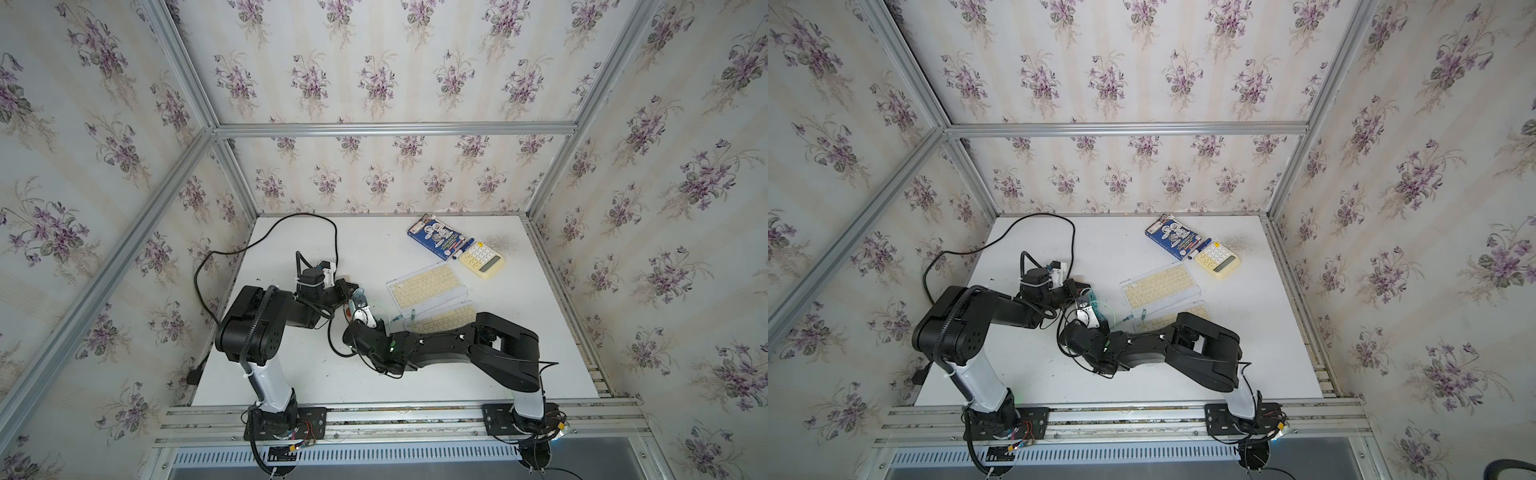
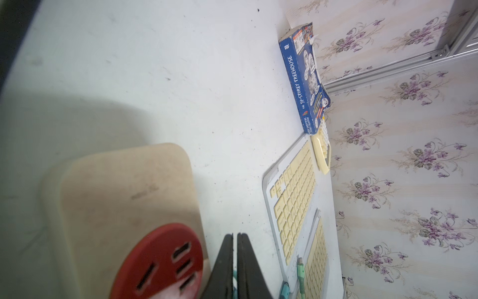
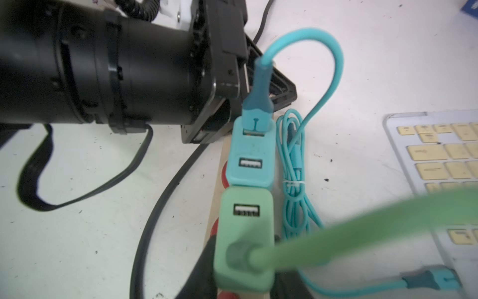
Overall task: Unplug the wireless keyboard
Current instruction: Remove the plug from the socket.
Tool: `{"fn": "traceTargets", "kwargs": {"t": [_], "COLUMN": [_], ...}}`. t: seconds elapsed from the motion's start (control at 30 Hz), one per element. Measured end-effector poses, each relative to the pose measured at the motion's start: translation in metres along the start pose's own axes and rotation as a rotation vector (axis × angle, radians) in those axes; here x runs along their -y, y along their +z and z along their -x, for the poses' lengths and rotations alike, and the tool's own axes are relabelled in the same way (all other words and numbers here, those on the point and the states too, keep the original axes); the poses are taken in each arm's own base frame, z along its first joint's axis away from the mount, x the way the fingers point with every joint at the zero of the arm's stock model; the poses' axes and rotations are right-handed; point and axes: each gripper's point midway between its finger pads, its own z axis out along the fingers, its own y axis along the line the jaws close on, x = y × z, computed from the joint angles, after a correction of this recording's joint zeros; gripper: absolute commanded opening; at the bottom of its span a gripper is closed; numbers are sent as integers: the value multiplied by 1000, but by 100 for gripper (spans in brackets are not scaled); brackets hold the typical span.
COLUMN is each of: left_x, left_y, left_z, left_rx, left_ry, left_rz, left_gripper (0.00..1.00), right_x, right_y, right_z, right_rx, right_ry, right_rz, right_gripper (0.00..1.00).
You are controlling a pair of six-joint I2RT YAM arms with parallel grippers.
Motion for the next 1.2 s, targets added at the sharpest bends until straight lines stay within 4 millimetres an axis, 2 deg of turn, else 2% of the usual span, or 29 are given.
{"fn": "traceTargets", "kwargs": {"t": [0.1,0.2,0.37,0.43,0.53,0.63,0.8,0.87,1.0,1.2], "left_x": [-2,0,2,2,2,2,2,3,6,10], "left_y": [2,3,2,3,3,3,4,3,0,-23], "left_z": [3,5,4,5,4,5,5,5,8,4], "left_rx": [38,58,72,74,76,78,77,75,66,30], "left_ry": [-4,-4,-7,-6,-1,1,2,1,-3,-17], "left_rz": [-22,-55,-64,-62,-61,-60,-59,-54,-22,67], "left_gripper": [9,8,8,8,7,7,7,8,14,24], "right_x": [-3,-8,-13,-16,-32,-24,-36,-32,-9,13], "right_y": [1,-1,-5,-8,-14,-20,-28,-33,-52,-109], "right_z": [2,4,7,16,28,28,40,43,55,85], "right_rx": [-18,-46,-74,-46,21,33,56,62,81,166], "right_ry": [48,21,-143,-223,-216,-182,-124,-101,-12,113], "right_rz": [53,27,-85,-120,-56,-14,61,67,56,88], "right_gripper": [0,0,0,0,0,0,0,0,0,0]}}
